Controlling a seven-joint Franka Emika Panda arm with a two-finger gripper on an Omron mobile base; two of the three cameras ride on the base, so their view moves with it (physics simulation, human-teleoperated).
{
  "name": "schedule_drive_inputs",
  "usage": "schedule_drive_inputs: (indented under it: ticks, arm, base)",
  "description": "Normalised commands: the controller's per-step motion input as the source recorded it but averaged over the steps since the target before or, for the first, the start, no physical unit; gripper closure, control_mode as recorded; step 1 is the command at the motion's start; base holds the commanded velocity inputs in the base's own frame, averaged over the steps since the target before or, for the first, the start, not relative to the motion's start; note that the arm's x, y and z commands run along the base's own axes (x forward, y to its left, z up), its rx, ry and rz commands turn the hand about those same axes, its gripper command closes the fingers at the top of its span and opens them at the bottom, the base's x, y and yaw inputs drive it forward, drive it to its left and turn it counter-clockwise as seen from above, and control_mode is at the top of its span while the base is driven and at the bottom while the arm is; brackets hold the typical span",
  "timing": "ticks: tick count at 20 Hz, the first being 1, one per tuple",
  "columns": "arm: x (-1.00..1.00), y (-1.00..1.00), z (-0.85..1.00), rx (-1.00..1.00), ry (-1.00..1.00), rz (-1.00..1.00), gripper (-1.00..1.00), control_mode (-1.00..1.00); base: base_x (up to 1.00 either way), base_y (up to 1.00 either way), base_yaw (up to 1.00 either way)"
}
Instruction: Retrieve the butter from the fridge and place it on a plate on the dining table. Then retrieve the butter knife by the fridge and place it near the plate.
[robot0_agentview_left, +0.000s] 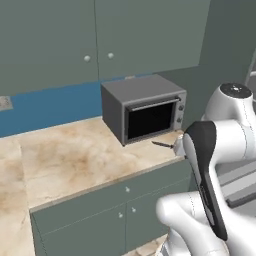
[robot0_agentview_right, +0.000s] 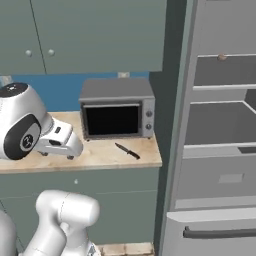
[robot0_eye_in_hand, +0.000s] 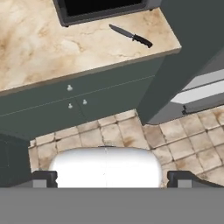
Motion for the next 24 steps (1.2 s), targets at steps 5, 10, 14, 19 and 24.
schedule_drive_inputs:
  ticks: [5, 10, 14, 19, 24]
  arm:
    - [0.0, 0.0, 0.0, 0.0, 0.0, 0.0, -1.0, 1.0]
    - [0.0, 0.0, 0.0, 0.0, 0.0, 0.0, -1.0, 1.0]
    - [0.0, 0.0, 0.0, 0.0, 0.0, 0.0, -1.0, 1.0]
    - [0.0, 0.0, 0.0, 0.0, 0.0, 0.0, -1.0, 1.0]
    - [0.01, 0.0, 0.0, 0.0, 0.0, 0.0, -1.0, -1.0]
  base:
    - [0.69, -0.29, -0.07]
    - [0.04, -0.06, 0.0]
    - [0.0, -0.02, 0.0]
    - [0.0, 0.0, 0.0]
    - [0.0, 0.0, 0.0]
